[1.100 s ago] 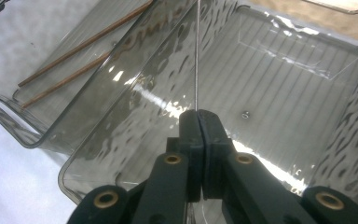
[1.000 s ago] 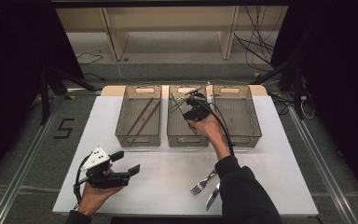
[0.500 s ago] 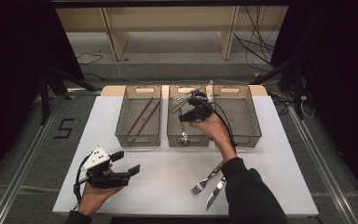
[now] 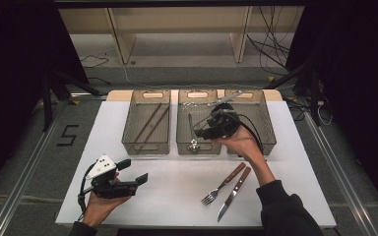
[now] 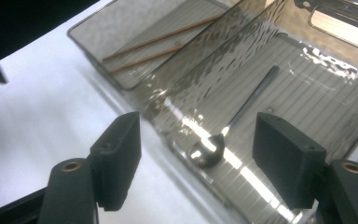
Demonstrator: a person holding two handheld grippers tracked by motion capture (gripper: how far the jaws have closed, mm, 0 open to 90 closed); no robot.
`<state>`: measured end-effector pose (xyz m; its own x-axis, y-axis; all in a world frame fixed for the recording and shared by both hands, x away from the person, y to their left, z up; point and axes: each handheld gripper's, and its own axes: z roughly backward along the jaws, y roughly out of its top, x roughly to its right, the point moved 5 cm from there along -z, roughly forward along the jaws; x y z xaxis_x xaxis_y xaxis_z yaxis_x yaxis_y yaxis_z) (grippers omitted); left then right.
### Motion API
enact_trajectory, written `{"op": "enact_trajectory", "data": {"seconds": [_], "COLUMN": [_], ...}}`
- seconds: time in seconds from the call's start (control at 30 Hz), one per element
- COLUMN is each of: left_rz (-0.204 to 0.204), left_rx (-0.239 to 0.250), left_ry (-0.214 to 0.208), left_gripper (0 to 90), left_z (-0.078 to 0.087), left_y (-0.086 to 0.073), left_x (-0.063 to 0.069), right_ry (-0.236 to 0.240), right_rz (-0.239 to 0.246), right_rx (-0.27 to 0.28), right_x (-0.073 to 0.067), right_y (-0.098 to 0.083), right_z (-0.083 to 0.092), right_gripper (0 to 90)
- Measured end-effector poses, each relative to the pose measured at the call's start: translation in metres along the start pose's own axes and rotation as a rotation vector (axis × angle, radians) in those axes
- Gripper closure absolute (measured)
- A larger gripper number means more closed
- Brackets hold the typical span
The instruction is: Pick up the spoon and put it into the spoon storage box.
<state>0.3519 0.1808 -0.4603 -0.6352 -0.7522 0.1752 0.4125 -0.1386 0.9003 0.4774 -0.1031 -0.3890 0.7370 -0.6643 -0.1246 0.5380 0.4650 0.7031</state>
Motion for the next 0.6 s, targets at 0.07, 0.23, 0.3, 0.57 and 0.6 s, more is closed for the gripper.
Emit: {"op": "enact_trajectory", "data": {"seconds": [0.07,0.23,0.3,0.57,0.6], "left_rz": [-0.001,0.001,0.003,0.0,0.0], "left_rx": [0.0,0.004,0.005,0.006,0.006], "left_ry": [0.0,0.002,0.003,0.002,0.003], "left_gripper": [14.9,14.9,14.9,14.9,14.8], "left_z": [0.0,0.0,0.0,0.0,0.0], "left_y": [0.0,0.0,0.0,0.0,0.0], "left_x": [0.0,0.0,0.0,0.0,0.0], "right_ry": [0.009,0.005,0.001,-0.011,-0.011], "right_rz": [0.007,0.005,-0.002,-0.034,-0.035], "right_rx": [0.002,0.014,0.015,0.051,0.054], "right_x": [-0.002,-0.004,-0.003,0.0,-0.001], "right_y": [-0.007,-0.027,-0.035,-0.059,-0.062], "right_z": [0.006,0.016,0.019,0.03,0.031], "right_gripper": [32.0,31.3,31.1,31.1,31.0]}}
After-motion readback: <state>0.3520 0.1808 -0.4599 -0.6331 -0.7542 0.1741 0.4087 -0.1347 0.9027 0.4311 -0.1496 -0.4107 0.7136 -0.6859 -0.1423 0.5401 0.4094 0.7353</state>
